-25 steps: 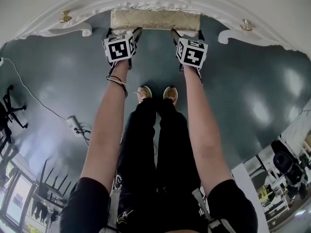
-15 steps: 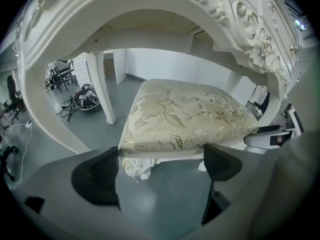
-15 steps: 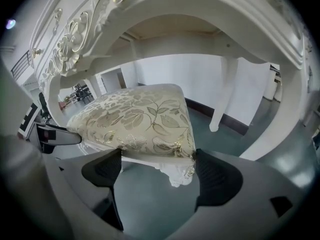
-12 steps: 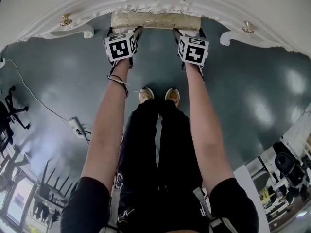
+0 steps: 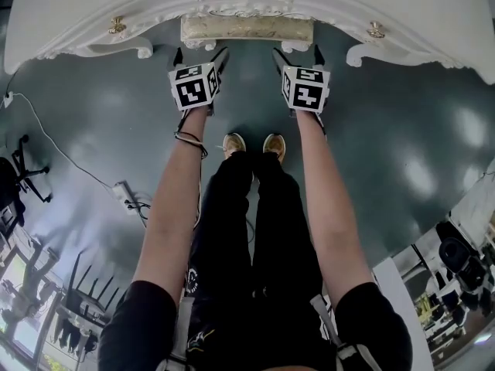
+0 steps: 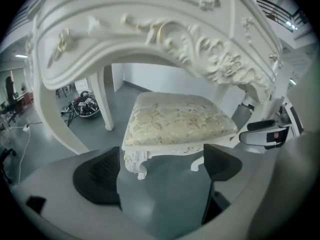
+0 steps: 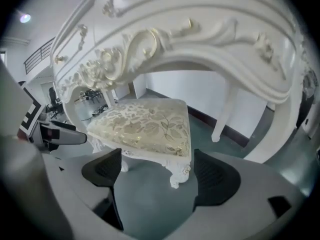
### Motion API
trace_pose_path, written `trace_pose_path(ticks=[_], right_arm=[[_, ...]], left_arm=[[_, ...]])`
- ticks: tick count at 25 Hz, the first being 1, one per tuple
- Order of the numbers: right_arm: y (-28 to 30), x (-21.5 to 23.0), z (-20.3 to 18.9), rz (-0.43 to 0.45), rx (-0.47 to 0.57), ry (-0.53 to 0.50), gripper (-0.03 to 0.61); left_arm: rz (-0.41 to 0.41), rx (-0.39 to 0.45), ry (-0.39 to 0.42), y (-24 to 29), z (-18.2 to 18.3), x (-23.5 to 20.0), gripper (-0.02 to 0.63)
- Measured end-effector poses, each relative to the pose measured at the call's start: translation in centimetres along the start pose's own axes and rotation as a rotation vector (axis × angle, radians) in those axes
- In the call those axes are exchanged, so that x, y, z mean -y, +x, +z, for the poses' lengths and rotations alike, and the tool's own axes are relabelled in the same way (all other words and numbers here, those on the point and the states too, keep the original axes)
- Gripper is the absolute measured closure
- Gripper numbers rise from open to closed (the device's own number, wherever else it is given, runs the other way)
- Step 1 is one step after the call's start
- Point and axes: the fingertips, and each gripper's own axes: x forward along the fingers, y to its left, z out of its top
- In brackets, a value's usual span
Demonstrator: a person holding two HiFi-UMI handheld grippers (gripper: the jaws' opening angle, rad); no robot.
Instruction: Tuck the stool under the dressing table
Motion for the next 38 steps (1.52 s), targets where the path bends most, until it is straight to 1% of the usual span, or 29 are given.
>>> trace_pose_path(ticks=[5,7,9,12,17,19,23,26,29,31,33,36,37,38], right_arm=[[-8.5,-2.2,3.8,0.035,0.081,-0.047,0.106],[-11.9,-2.9,6.1,0.04,0.113,-0.068,0.106],[-15.4,-3.7,9.1,0.049,0.155,-0.095,0.106],[-21.2,-5.0,14.7,0.071,0.234,-0.13,0.106],[-31.3,-7.5,24.9,0.112,0.378,-0.192,0.107],[-35.4,-8.5,28.6,0.126,0.437,-0.207,0.107],[-42.9,-9.9,35.5,0.152,0.555,-0.242,0.11],[-47.9,-10.9,39.6,0.181,0.642,-0.266,0.114],[-52.3,-11.8,42.3,0.193,0.717,-0.298,0.115],[-53.9,-12.4,43.5,0.198,0.752,-0.313,0.117],[-54.5,-12.9,44.3,0.205,0.769,-0.316,0.117],[-54.7,-13.4,45.0,0.206,0.767,-0.326,0.119],[-54.8,-13.6,45.1,0.205,0.764,-0.33,0.125],[-54.9,-13.7,45.0,0.205,0.762,-0.334,0.144]], left_arm=[[-0.049,0.091,0.098,-9.1,3.2,3.4,0.083],[-0.069,0.123,0.142,-12.7,5.2,4.8,0.083],[-0.085,0.161,0.171,-16.4,7.9,6.0,0.083],[-0.109,0.232,0.179,-22.5,13.1,7.5,0.083],[-0.164,0.378,0.231,-32.9,23.2,9.5,0.083],[-0.179,0.428,0.25,-37.0,26.7,10.1,0.083],[-0.222,0.542,0.293,-44.3,33.4,11.7,0.084],[-0.256,0.629,0.322,-49.6,37.8,13.1,0.084],[-0.268,0.713,0.365,-54.1,41.0,14.3,0.084],[-0.265,0.745,0.381,-56.0,42.2,14.4,0.084],[-0.26,0.758,0.381,-56.8,43.0,14.0,0.084],[-0.252,0.759,0.4,-56.9,43.6,13.7,0.084],[-0.255,0.757,0.408,-56.9,43.6,13.8,0.086],[-0.264,0.755,0.416,-57.0,43.5,13.9,0.086]])
